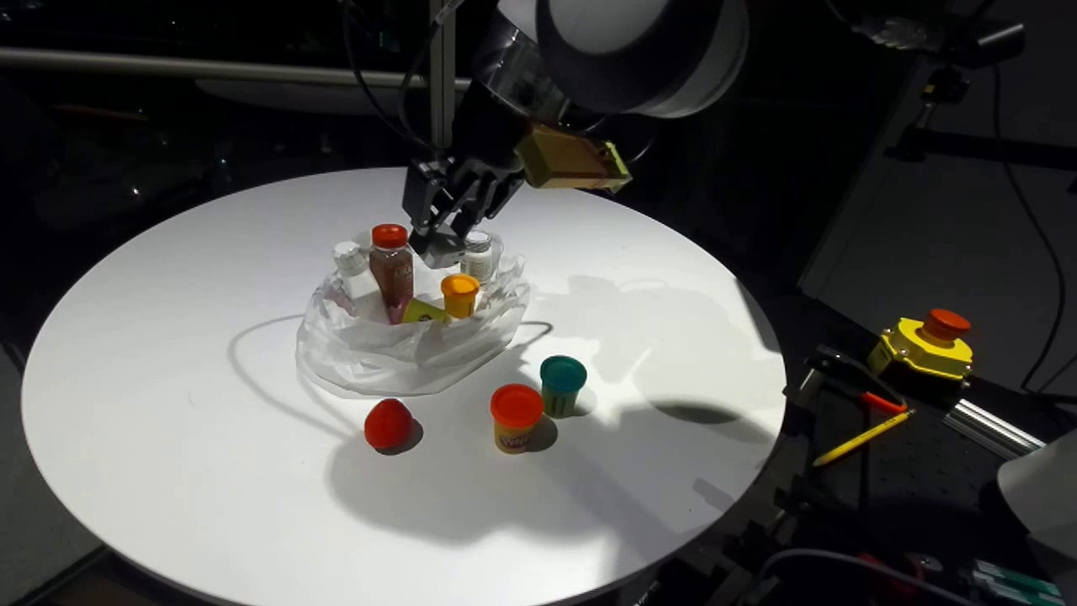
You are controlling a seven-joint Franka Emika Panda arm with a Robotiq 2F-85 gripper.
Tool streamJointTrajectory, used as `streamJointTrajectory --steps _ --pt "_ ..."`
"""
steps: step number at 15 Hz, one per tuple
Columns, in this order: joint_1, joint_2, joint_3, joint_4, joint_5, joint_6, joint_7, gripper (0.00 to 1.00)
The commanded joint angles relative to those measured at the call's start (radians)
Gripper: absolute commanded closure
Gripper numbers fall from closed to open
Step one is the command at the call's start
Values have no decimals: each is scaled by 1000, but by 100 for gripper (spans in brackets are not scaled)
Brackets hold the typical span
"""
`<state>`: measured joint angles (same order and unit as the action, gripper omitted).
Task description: Pick up the bottles and small containers from the table and put them in the plastic bag.
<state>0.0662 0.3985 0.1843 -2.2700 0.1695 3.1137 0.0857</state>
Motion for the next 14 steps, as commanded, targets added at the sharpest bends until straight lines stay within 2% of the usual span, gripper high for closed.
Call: streamJointTrajectory --steps 1,3,4,5,7,9,10,13,14 --pt "-24 102 20 115 21 84 29 74" --pt "-14 149 2 167 12 104 46 74" --pt "-16 165 2 185 11 104 51 57" --pt "-17 182 0 206 10 100 55 24" --pt "-23 198 2 222 7 90 55 19" --pt "-34 199 8 223 6 98 52 3" --pt "-49 185 23 210 8 106 48 0" --pt "-86 127 62 156 15 132 54 0" --pt "-55 89 23 132 22 87 74 0"
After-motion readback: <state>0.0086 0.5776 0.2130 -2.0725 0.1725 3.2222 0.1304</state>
